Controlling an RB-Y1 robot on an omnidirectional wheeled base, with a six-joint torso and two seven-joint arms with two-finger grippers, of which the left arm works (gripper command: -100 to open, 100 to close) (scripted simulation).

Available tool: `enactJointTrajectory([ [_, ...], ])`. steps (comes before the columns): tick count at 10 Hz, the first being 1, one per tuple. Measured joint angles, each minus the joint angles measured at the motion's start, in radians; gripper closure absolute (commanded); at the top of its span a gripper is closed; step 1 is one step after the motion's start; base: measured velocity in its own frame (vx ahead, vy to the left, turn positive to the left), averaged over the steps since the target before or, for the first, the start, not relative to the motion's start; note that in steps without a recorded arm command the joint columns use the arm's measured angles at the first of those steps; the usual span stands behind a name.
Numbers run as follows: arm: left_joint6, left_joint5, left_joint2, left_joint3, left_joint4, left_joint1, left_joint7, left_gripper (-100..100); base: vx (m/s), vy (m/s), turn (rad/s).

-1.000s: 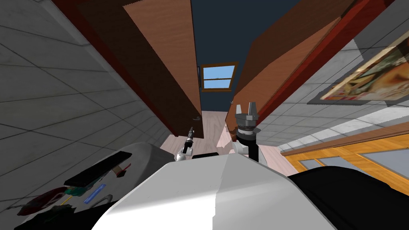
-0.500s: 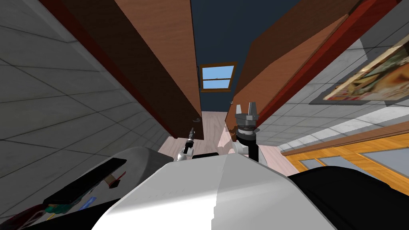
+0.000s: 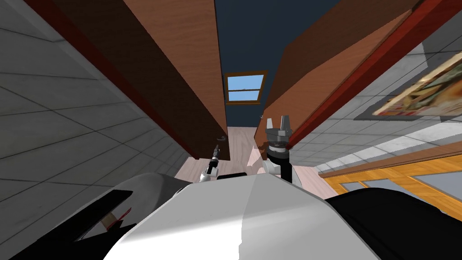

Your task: Push the door open

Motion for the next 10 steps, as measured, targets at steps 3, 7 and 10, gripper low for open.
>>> enactJointTrajectory([
  [3,0.0,0.002,0.015,0.004,-0.001,0.004,0.0,-100,0.202,-0.033,-0.026],
  [7,-0.002,0.004,-0.006,0.012,-0.001,0.009,-0.004,-100,0.182,-0.02,-0.021],
  [10,-0.003,0.005,-0.005,0.013,-0.003,0.005,-0.004,100,-0.017,0.003,-0.006],
])
